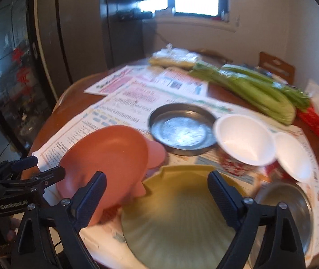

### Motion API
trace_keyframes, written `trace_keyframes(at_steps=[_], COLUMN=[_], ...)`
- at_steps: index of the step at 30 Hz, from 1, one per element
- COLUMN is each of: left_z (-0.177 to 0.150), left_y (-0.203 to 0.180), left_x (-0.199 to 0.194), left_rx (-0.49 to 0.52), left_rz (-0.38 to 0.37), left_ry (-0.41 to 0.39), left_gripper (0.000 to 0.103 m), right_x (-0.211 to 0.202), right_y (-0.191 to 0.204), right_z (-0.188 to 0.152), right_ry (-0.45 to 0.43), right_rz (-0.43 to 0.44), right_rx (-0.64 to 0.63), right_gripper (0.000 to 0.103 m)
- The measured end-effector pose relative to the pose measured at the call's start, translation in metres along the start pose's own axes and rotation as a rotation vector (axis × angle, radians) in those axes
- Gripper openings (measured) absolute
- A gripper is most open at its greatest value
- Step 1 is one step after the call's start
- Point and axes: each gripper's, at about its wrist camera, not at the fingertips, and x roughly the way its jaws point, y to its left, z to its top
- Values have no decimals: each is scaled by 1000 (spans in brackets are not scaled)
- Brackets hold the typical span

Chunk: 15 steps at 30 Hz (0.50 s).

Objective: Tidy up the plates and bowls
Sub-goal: 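Reach the left gripper to the orange plate rim and close on it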

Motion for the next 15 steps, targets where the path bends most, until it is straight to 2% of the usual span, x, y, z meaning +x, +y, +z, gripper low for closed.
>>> trace_keyframes(at_steps=[4,7,9,11,15], left_z=[-1,-1,-1,-1,0], left_y=[-5,-7,-10,-12,-16], left_x=[11,15,16,14,15], left_rx=[29,25,27,32,36], left_rz=[3,-7,-12,-25,-29], left_ry=[26,34,36,27,33], left_gripper=[92,92,92,92,91], right_x=[24,38,42,44,52], right_y=[-2,-1,1,4,9], right_z=[6,9,10,11,11], right_ry=[43,68,60,45,52], right_rz=[19,17,-3,-36,-27], right_rx=[13,-5,-23,-41,-63], right_gripper=[83,74,71,63,57])
